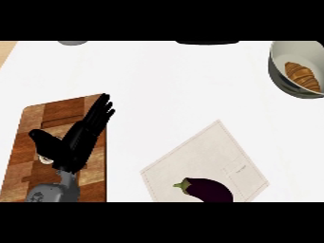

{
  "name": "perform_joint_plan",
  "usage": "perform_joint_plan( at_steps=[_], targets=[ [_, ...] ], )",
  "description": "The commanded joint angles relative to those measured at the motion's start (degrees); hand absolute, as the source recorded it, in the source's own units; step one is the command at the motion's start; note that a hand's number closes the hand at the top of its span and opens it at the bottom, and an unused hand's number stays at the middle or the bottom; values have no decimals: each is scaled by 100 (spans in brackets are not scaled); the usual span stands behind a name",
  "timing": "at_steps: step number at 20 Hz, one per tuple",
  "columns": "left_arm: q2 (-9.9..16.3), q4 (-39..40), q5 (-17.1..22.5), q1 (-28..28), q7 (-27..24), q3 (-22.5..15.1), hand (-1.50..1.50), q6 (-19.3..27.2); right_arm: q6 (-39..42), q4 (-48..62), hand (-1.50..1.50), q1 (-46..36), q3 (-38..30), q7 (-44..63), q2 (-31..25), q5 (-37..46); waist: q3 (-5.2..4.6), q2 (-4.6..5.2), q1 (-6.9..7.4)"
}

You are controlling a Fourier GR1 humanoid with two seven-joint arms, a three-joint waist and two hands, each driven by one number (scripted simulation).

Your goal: Pick the croissant from the placemat and place it in the bowl

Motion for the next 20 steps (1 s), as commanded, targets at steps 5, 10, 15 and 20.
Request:
perform_joint_plan(
  at_steps=[5, 10, 15, 20],
  targets=[
    [135, -205, 99, 151, 115, 200, 0, 28, 569, -2451, -150, 1237, 327, -636, 1459, -747, -23, -160, -366],
    [42, -196, 42, 216, 140, 216, 0, 203, 612, -3761, 150, 2336, 883, -669, 2420, -547, -37, -213, -514],
    [37, -131, 36, 190, 140, 219, 0, 201, 668, -4419, 150, 3757, 1628, -832, 2449, -1114, -19, -193, -512],
    [86, -171, 71, 304, 22, 283, 0, 149, 550, -4646, 150, 5280, 2595, -971, 2458, -1648, 0, -161, -436]
  ],
)
